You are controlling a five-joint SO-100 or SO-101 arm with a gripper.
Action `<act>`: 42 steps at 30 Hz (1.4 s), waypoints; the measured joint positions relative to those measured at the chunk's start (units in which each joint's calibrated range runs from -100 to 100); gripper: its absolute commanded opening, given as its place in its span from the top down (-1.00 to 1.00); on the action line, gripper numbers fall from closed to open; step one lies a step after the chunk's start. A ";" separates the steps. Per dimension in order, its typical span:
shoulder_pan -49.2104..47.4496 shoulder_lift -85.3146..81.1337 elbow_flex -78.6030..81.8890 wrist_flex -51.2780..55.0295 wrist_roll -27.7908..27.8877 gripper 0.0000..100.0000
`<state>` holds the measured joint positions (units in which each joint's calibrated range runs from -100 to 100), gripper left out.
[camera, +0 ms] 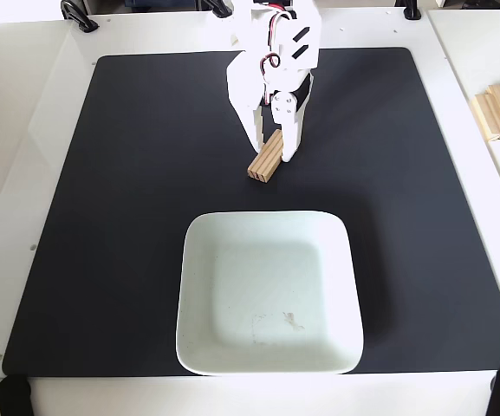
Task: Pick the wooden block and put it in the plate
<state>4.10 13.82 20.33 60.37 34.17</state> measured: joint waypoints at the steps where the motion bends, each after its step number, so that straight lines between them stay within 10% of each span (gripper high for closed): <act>1: 0.00 0.00 0.00 -0.09 0.00 0.98; 25: -1.93 -27.22 -0.53 -2.38 7.56 0.98; 42: 3.77 4.25 -16.25 -44.73 12.00 0.98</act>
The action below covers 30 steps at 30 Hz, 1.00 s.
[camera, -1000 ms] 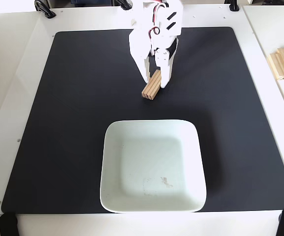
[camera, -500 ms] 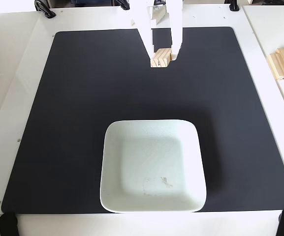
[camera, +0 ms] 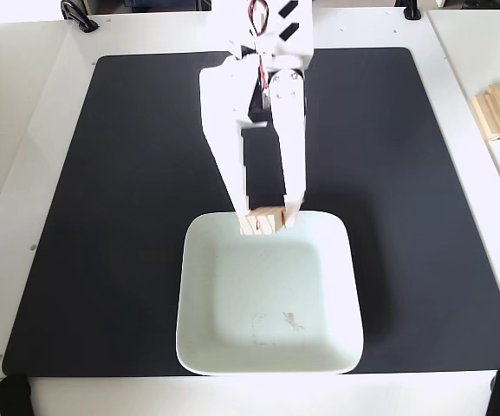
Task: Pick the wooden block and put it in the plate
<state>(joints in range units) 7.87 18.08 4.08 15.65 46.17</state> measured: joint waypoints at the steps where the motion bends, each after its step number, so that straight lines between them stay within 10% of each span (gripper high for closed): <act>1: -0.10 1.96 -1.32 -2.13 0.00 0.98; 19: -0.48 13.70 -6.85 -10.88 2.35 0.96; 30: -0.48 13.61 -6.24 -10.88 2.35 0.22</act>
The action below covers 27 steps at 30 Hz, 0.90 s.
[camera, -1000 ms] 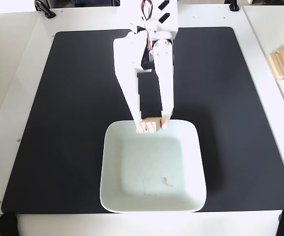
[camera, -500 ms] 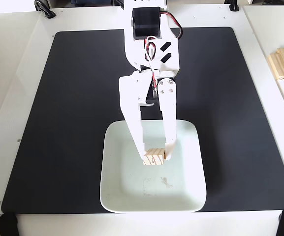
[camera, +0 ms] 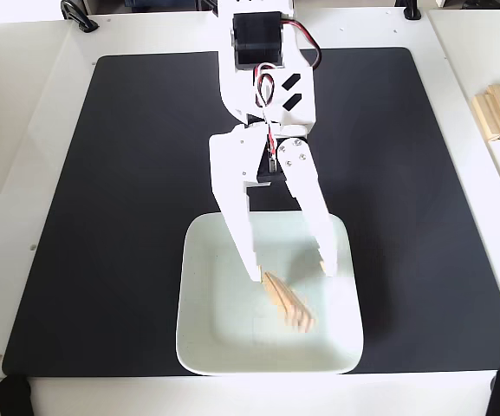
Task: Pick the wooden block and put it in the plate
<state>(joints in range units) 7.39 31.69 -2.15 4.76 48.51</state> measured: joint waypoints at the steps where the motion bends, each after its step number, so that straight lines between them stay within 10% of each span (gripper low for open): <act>1: 0.00 -0.09 0.35 0.00 0.00 0.21; 7: -0.10 -2.72 3.69 0.00 0.05 0.29; 15: -0.10 -13.44 14.14 0.00 0.05 1.00; 27: -0.29 -49.26 51.03 0.00 0.00 0.98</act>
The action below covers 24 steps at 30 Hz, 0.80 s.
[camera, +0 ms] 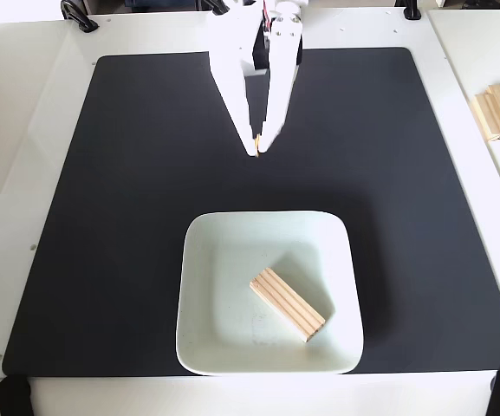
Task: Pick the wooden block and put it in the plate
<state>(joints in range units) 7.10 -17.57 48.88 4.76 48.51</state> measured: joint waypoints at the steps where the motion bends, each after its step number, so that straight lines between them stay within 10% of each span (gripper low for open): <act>1: -0.29 -3.91 3.78 0.00 0.00 0.98; 17: -3.38 -53.85 48.84 1.02 -0.16 0.98; 24: -6.95 -64.06 50.24 27.55 -1.20 0.98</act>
<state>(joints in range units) 0.14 -81.62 99.12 32.31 47.31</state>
